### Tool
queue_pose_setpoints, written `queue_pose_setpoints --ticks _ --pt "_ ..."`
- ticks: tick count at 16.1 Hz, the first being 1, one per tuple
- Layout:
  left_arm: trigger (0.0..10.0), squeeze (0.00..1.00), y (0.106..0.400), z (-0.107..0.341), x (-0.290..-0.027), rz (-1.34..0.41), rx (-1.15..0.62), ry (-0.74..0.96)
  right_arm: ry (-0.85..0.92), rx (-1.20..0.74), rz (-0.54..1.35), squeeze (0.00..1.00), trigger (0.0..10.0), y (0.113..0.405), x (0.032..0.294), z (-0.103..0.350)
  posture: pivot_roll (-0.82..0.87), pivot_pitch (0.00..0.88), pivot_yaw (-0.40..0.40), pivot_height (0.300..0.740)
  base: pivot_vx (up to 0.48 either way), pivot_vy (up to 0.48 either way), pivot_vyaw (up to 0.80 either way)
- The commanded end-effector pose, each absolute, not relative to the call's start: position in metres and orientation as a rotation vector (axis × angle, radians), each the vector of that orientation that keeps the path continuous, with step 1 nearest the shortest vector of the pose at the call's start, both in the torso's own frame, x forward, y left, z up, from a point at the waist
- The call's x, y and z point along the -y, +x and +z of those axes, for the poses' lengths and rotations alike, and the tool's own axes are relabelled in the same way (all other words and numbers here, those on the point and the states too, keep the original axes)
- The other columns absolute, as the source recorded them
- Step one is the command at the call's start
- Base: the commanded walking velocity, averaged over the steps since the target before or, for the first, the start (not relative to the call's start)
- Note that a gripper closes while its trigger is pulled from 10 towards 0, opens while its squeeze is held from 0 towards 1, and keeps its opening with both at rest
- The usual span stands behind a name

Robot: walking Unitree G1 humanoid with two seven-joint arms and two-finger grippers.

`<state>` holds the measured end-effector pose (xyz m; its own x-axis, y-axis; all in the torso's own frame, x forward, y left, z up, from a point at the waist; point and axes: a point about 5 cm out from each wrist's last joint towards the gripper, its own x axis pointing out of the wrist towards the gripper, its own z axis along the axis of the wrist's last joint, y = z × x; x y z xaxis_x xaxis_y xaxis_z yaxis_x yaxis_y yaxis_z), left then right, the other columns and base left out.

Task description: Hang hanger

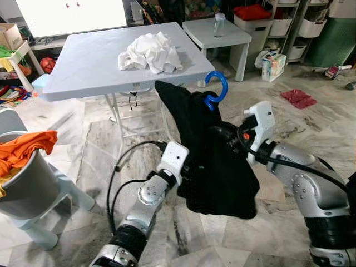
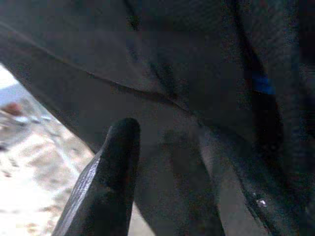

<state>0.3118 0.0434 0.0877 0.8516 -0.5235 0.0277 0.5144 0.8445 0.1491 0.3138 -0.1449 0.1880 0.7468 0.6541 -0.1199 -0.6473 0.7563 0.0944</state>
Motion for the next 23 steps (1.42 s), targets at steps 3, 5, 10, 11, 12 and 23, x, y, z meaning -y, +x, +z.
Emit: queue_pose_setpoints --ticks 3,5,10,11,12,23 --pt "10.0 1.00 0.315 0.094 -0.053 -0.457 0.124 0.193 0.037 -0.089 0.731 0.00 10.0 0.318 0.139 0.198 -0.07 0.003 0.039 0.740 0.000 0.000 0.00" --pt "10.0 1.00 0.317 0.091 -0.058 -0.413 0.115 0.225 0.036 -0.091 0.738 0.00 10.0 0.318 0.138 0.197 -0.07 0.003 0.039 0.740 0.000 0.000 0.00" --pt "10.0 1.00 0.312 0.096 -0.041 -0.514 0.117 0.104 0.044 -0.093 0.765 0.00 10.0 0.316 0.135 0.195 -0.07 0.004 0.038 0.740 0.000 0.000 0.00" --pt "10.0 1.00 0.311 0.100 -0.035 -0.532 0.135 0.091 0.050 -0.110 0.782 0.00 10.0 0.315 0.134 0.192 -0.07 0.003 0.039 0.740 0.000 0.000 0.00" --pt "10.0 1.00 0.312 0.102 -0.035 -0.528 0.145 0.095 0.047 -0.120 0.808 0.00 10.0 0.312 0.132 0.190 -0.07 0.003 0.039 0.740 0.000 0.000 0.00" --pt "10.0 0.63 0.331 0.124 -0.061 -0.350 0.213 0.114 0.004 -0.226 0.789 0.00 10.0 0.306 0.143 0.152 -0.06 0.007 0.044 0.740 0.000 0.000 0.00"
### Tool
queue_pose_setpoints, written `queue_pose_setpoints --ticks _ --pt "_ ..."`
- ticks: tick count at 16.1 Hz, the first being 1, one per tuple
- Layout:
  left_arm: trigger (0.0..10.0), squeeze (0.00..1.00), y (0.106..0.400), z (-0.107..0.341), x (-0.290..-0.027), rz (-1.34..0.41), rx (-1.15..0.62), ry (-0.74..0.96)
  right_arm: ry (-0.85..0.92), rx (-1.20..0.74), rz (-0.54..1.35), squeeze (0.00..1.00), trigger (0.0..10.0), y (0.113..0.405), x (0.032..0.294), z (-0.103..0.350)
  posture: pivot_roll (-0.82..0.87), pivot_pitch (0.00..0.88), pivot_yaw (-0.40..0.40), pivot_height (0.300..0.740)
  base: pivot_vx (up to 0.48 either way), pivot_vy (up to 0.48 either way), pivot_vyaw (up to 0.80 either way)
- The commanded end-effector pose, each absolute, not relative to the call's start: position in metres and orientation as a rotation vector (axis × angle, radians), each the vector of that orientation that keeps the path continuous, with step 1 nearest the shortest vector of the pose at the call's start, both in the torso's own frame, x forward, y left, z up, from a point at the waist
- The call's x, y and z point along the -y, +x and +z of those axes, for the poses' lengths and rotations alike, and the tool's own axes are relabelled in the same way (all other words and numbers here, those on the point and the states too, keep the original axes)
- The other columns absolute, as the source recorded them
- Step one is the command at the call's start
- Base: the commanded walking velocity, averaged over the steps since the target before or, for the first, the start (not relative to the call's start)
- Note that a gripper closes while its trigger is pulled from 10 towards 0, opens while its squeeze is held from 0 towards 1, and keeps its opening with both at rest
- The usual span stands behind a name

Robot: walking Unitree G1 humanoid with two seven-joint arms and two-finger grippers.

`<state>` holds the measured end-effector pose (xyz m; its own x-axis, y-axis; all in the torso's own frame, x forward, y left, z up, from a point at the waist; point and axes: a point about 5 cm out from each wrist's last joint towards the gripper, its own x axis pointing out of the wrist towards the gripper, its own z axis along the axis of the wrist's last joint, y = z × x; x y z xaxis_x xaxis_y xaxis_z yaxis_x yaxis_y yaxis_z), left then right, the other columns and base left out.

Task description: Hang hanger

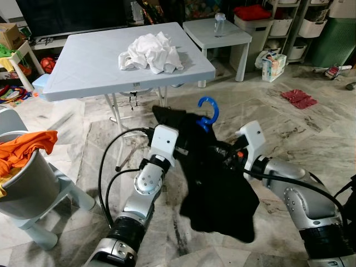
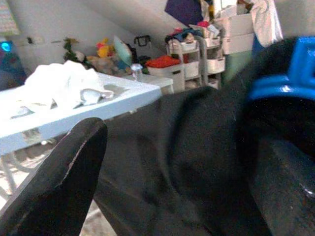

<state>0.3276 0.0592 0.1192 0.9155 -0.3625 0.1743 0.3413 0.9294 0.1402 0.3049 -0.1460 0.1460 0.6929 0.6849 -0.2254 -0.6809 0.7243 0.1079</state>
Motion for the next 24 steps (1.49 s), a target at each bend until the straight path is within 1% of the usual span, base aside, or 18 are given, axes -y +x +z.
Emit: queue_pose_setpoints --ticks 1,3,5,7,10,13,14,15,18,19,20,21,22,23,24 --pt "10.0 0.00 0.332 0.119 -0.066 -0.328 0.183 0.139 0.012 -0.216 0.807 0.00 10.0 0.304 0.143 0.155 -0.06 0.006 0.045 0.740 0.000 0.000 0.00" --pt "10.0 0.00 0.333 0.116 -0.069 -0.312 0.165 0.150 0.010 -0.207 0.835 0.00 10.0 0.301 0.141 0.159 -0.06 0.007 0.046 0.740 0.000 0.000 0.00" --pt "10.0 0.00 0.338 0.108 -0.081 -0.260 0.113 0.210 0.006 -0.201 0.877 0.00 10.0 0.295 0.146 0.164 -0.06 0.008 0.045 0.740 0.000 0.000 0.00" --pt "10.0 0.00 0.340 0.105 -0.087 -0.236 0.090 0.233 0.003 -0.196 0.901 0.00 10.0 0.292 0.148 0.168 -0.06 0.008 0.044 0.740 0.000 0.000 0.00" --pt "10.0 0.00 0.345 0.097 -0.108 -0.151 0.033 0.304 -0.004 -0.176 0.981 0.00 10.0 0.282 0.152 0.180 -0.07 0.006 0.045 0.740 0.000 0.000 0.00" --pt "10.0 0.00 0.349 0.097 -0.122 -0.097 0.019 0.338 -0.014 -0.181 0.984 0.00 10.0 0.280 0.155 0.182 -0.07 0.004 0.046 0.740 0.000 0.000 0.00" --pt "10.0 0.00 0.352 0.100 -0.132 -0.060 0.022 0.357 -0.031 -0.190 0.974 0.00 10.0 0.279 0.160 0.182 -0.07 0.003 0.046 0.740 0.000 0.000 0.00" --pt "10.0 0.00 0.354 0.101 -0.137 -0.048 0.027 0.378 -0.044 -0.195 0.958 0.00 10.0 0.280 0.164 0.181 -0.07 0.003 0.045 0.740 0.000 0.000 0.00" --pt "10.0 0.00 0.352 0.101 -0.146 -0.055 0.032 0.404 -0.224 -0.257 0.902 0.00 10.0 0.282 0.189 0.170 -0.06 0.002 0.046 0.740 0.000 0.000 0.00" --pt "10.0 0.00 0.352 0.101 -0.146 -0.058 0.031 0.408 -0.256 -0.267 0.907 0.00 10.0 0.281 0.192 0.168 -0.06 0.002 0.046 0.740 0.000 0.000 0.00" --pt "10.0 0.00 0.349 0.097 -0.151 -0.058 0.018 0.418 -0.321 -0.294 0.927 0.00 10.0 0.277 0.205 0.166 -0.06 0.003 0.046 0.740 0.000 0.000 0.00" --pt "10.0 0.00 0.347 0.094 -0.155 -0.056 0.006 0.425 -0.335 -0.302 0.952 0.00 10.0 0.272 0.213 0.168 -0.05 0.002 0.046 0.740 0.000 0.000 0.00" --pt "10.0 0.00 0.346 0.091 -0.160 -0.055 -0.006 0.432 -0.361 -0.342 0.994 0.00 10.0 0.264 0.227 0.171 -0.05 0.003 0.046 0.740 0.000 0.000 0.00" --pt "10.0 0.00 0.345 0.090 -0.162 -0.057 -0.011 0.435 -0.385 -0.364 1.013 0.00 10.0 0.260 0.234 0.171 -0.06 0.003 0.046 0.740 0.000 0.000 0.00" --pt "10.0 0.00 0.345 0.089 -0.164 -0.063 -0.021 0.442 -0.445 -0.412 1.033 0.00 10.0 0.254 0.248 0.171 -0.06 0.003 0.046 0.740 0.000 0.000 0.00"
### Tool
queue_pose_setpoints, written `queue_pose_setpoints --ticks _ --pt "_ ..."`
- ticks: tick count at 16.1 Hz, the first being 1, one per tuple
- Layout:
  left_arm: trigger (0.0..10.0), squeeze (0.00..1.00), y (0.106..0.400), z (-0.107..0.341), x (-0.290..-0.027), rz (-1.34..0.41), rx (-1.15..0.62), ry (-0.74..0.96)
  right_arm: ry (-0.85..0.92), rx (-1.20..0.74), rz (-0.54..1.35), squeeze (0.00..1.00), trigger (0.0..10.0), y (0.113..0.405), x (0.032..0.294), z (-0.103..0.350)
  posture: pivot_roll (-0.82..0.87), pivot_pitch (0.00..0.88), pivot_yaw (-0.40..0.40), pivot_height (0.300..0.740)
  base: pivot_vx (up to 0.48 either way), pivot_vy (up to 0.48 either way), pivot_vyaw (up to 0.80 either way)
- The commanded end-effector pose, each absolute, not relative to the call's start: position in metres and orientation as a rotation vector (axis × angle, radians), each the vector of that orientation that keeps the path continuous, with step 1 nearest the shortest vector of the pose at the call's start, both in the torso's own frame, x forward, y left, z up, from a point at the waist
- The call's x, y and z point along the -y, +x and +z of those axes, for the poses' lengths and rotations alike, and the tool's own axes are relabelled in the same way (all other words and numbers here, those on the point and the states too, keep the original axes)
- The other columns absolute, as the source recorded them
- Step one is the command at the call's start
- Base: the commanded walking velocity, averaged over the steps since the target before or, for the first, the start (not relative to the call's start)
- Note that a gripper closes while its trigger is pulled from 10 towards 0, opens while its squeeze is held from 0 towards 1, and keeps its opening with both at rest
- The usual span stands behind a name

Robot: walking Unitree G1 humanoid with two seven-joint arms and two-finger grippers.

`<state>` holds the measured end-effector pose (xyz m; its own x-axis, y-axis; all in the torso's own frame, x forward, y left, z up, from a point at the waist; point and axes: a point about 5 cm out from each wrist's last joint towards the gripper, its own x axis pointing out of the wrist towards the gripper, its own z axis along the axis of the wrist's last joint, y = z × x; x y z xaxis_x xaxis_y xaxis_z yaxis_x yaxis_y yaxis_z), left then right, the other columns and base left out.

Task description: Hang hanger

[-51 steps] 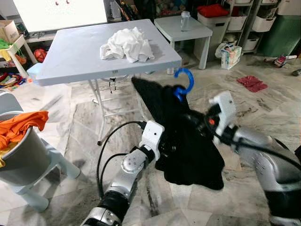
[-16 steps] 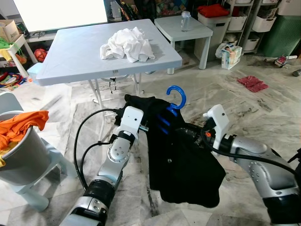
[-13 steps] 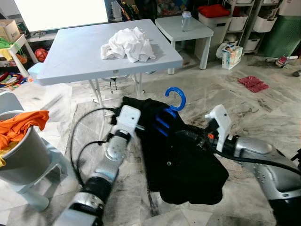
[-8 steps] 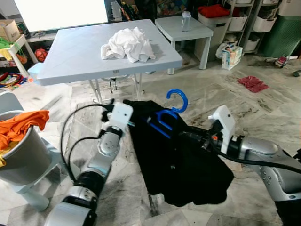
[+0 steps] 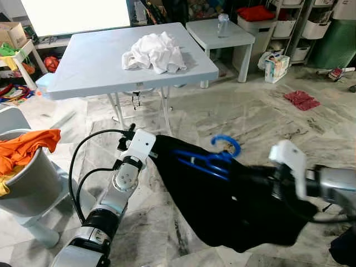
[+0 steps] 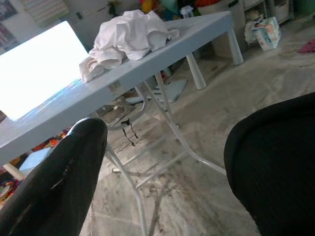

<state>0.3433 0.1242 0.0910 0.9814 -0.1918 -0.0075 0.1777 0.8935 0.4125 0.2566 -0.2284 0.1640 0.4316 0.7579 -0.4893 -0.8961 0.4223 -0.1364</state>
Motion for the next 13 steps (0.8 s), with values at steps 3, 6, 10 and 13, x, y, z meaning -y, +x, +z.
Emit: queue_pose_setpoints --ticks 3,6,10,13 --pt "10.0 0.00 0.344 0.088 -0.164 -0.077 -0.031 0.446 -0.509 -0.466 1.096 0.00 10.0 0.244 0.265 0.177 -0.06 0.002 0.048 0.740 0.000 0.000 0.00" --pt "10.0 0.00 0.344 0.086 -0.161 -0.111 -0.048 0.432 -0.528 -0.508 1.194 0.00 10.0 0.230 0.276 0.184 -0.06 0.004 0.049 0.740 0.000 0.000 0.00" --pt "10.0 0.00 0.339 0.077 -0.152 -0.185 -0.078 0.393 -0.378 -0.336 1.304 0.00 10.0 0.225 0.271 0.220 -0.06 0.006 0.047 0.740 0.000 0.000 0.00" --pt "10.0 0.00 0.336 0.071 -0.151 -0.216 -0.109 0.388 -0.319 -0.243 1.290 0.00 10.0 0.228 0.277 0.240 -0.06 0.007 0.048 0.740 0.000 0.000 0.00"
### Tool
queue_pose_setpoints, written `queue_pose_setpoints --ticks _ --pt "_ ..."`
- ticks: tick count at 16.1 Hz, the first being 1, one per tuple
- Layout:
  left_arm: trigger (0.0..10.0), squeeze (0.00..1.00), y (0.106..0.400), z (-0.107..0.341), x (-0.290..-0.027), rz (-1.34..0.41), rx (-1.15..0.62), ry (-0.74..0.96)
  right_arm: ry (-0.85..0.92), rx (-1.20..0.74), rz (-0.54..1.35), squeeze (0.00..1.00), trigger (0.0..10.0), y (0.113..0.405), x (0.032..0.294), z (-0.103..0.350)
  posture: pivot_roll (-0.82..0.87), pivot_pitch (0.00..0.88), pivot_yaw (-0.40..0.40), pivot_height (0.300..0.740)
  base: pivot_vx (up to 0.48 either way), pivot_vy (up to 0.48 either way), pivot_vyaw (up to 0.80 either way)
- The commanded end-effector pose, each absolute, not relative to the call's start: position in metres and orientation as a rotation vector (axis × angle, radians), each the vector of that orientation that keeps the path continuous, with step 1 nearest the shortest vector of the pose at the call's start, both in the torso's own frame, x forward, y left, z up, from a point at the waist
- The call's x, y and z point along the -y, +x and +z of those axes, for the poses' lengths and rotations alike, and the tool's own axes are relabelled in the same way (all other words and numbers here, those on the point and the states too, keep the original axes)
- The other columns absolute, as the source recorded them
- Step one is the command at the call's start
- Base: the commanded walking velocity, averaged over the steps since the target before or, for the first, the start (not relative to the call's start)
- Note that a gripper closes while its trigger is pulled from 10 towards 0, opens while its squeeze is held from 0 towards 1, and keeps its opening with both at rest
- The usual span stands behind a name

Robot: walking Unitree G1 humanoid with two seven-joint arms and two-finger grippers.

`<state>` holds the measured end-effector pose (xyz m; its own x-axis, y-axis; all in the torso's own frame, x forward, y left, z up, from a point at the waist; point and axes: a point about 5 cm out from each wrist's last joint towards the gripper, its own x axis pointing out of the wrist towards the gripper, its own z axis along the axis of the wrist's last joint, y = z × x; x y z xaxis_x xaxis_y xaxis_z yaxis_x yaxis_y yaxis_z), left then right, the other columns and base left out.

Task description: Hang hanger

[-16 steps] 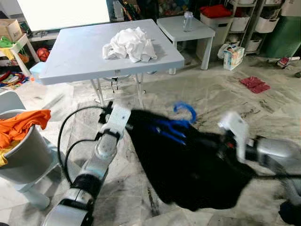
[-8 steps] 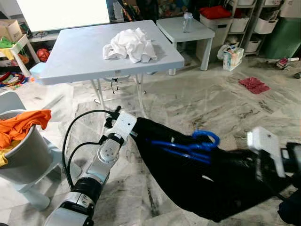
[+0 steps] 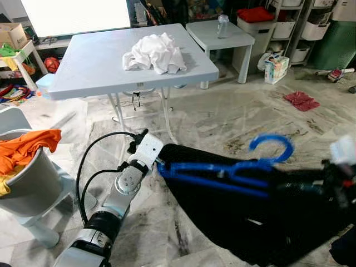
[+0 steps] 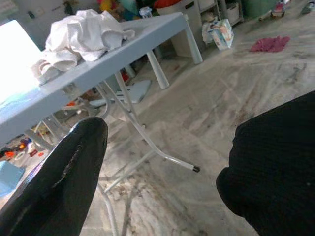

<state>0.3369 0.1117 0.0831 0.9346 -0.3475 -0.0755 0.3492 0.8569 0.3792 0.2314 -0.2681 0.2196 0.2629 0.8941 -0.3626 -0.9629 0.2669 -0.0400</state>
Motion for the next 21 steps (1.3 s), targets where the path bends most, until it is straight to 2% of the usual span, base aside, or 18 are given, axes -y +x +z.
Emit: queue_pose_setpoints --ticks 1,4,5,7,9,10,11,14,18,21 --pt "10.0 0.00 0.335 0.069 -0.149 -0.247 -0.125 0.374 -0.273 -0.189 1.294 0.00 10.0 0.228 0.277 0.247 -0.06 0.007 0.051 0.740 0.000 0.000 0.00" --pt "10.0 0.00 0.332 0.065 -0.139 -0.294 -0.136 0.346 -0.163 -0.082 1.253 0.00 10.0 0.232 0.277 0.255 -0.06 0.007 0.051 0.740 0.000 0.000 0.00" --pt "10.0 0.00 0.329 0.061 -0.129 -0.319 -0.158 0.300 -0.062 0.020 1.208 0.00 10.0 0.238 0.274 0.259 -0.06 0.007 0.050 0.740 0.000 0.000 0.00" --pt "10.0 0.00 0.323 0.056 -0.116 -0.364 -0.173 0.260 0.045 0.114 1.131 0.00 10.0 0.250 0.266 0.259 -0.06 0.006 0.049 0.740 0.000 0.000 0.00" --pt "10.0 0.00 0.316 0.053 -0.098 -0.454 -0.172 0.224 0.074 0.133 1.039 0.00 10.0 0.263 0.250 0.247 -0.06 0.006 0.047 0.740 0.000 0.000 0.00" --pt "10.0 0.22 0.312 0.053 -0.090 -0.494 -0.167 0.204 0.075 0.135 1.012 0.00 10.0 0.267 0.240 0.241 -0.06 0.006 0.047 0.740 0.000 0.000 0.00" --pt "10.0 1.00 0.309 0.054 -0.084 -0.535 -0.156 0.190 0.075 0.134 1.014 0.00 10.0 0.270 0.226 0.237 -0.06 0.004 0.045 0.740 0.000 0.000 0.00" --pt "10.0 1.00 0.300 0.058 -0.072 -0.645 -0.115 0.178 0.042 0.071 1.003 0.00 10.0 0.275 0.208 0.223 -0.06 0.003 0.040 0.740 0.000 0.000 0.00" --pt "10.0 1.00 0.283 0.067 -0.061 -0.831 -0.071 0.140 -0.190 -0.020 0.858 0.00 10.0 0.299 0.204 0.201 -0.06 0.000 0.031 0.740 0.000 0.000 0.00" --pt "10.0 1.00 0.270 0.068 -0.063 -0.908 -0.079 0.117 -0.328 -0.105 0.843 0.00 10.0 0.306 0.195 0.169 -0.04 0.000 0.026 0.740 0.000 0.000 0.00"
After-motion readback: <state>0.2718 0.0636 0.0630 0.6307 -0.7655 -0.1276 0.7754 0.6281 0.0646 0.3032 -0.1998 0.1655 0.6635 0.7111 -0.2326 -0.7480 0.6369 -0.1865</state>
